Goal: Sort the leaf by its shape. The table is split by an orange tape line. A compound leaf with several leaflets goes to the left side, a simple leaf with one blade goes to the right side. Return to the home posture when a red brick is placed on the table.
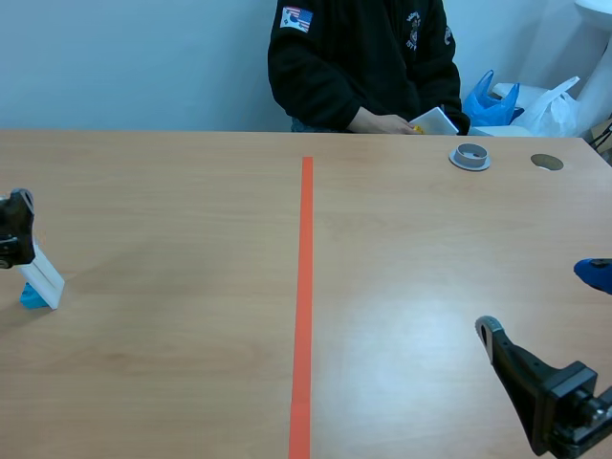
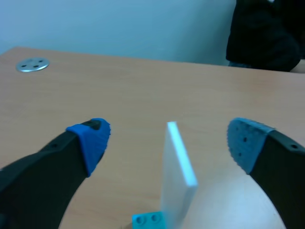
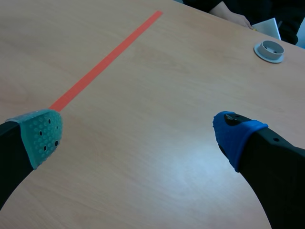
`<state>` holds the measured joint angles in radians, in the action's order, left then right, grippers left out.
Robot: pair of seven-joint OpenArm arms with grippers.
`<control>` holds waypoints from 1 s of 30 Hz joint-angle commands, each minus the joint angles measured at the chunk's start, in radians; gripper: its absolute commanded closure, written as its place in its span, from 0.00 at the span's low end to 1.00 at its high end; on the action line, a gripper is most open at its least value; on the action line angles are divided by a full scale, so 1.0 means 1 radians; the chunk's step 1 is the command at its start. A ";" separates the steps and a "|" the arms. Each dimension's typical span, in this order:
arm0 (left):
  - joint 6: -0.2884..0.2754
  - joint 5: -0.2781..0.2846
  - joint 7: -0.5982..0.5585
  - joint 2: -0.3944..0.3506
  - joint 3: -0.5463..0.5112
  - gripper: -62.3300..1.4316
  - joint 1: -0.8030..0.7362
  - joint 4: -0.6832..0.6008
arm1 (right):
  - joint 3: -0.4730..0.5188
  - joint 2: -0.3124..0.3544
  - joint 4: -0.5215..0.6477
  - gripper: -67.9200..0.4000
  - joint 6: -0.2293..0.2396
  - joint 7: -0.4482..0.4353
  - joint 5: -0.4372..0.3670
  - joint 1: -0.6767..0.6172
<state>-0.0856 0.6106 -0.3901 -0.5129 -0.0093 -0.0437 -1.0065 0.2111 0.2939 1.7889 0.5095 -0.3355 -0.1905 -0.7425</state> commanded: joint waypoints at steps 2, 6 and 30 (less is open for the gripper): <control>-0.007 -0.003 -0.014 -0.009 -0.043 0.07 -0.033 -0.122 | 0.010 0.011 0.001 0.00 -0.004 -0.018 -0.011 0.011; -0.027 -0.079 -0.002 -0.013 -0.083 0.03 -0.130 -0.291 | 0.010 0.011 0.001 0.00 -0.004 -0.018 -0.011 0.011; -0.068 -0.269 0.182 0.058 -0.080 0.03 -0.723 -0.788 | 0.019 0.011 0.001 0.00 -0.005 -0.018 -0.011 0.011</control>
<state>-0.1566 0.3367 -0.1925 -0.4614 -0.0967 -0.7715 -1.7851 0.2146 0.2939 1.7889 0.5091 -0.3355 -0.1905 -0.7425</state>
